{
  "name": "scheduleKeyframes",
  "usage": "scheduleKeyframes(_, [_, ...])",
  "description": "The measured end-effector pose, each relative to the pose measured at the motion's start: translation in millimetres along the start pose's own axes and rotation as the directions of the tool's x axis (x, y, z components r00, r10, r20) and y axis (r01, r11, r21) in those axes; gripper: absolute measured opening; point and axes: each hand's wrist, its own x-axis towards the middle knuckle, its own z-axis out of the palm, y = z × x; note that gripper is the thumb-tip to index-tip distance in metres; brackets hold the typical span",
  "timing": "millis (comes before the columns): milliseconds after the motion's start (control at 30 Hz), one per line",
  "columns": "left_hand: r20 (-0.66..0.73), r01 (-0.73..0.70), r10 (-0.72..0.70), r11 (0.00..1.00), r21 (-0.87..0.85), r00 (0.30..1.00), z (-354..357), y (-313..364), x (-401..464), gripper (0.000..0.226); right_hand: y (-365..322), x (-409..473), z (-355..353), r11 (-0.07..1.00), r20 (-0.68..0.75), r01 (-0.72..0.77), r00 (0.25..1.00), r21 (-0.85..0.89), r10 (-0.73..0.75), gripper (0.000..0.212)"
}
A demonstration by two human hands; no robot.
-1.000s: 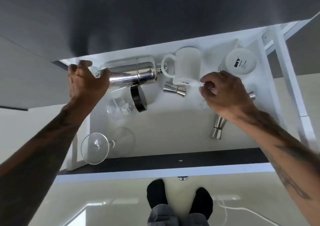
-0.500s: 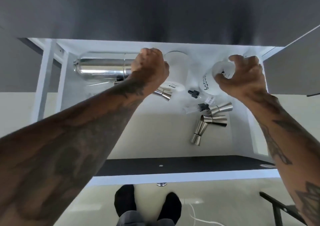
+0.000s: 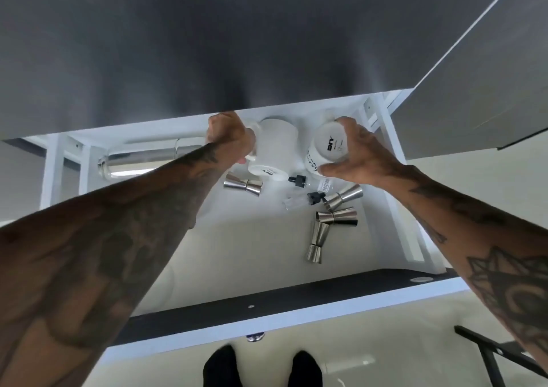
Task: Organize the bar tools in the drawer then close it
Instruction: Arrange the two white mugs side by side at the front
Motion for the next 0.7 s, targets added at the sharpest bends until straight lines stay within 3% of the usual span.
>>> scheduleKeyframes(167, [-0.005,0.013,-0.014,0.983,-0.186,1.0,1.5,-10.2,-2.5,0.031,8.3,-8.0,-4.6,1.0,-0.123,0.026,0.992,-0.011,-0.027,0.092])
scheduleKeyframes(333, [-0.039,-0.036,0.029,0.98,-0.194,0.999,-0.6,-22.2,-14.4,0.029,7.4,-23.5,-13.7,0.997,-0.22,0.078,0.973,0.011,-0.074,0.093])
scheduleKeyframes(433, [-0.034,0.065,-0.079,0.947,-0.315,0.996,1.1,-24.3,-9.9,0.024,3.8,-32.3,-18.6,0.995,-0.259,0.103,0.961,-0.004,-0.101,0.092])
scheduleKeyframes(633, [-0.051,0.12,-0.157,0.893,-0.433,0.986,2.0,-26.1,-13.7,0.041,-17.3,-63.9,-24.1,0.994,-0.286,0.101,0.954,0.033,-0.088,0.088])
scheduleKeyframes(700, [-0.114,0.088,-0.138,0.928,-0.362,0.984,-8.7,-28.4,-35.5,0.051,-26.7,-78.8,-22.0,0.992,-0.305,0.114,0.948,0.046,-0.094,0.087])
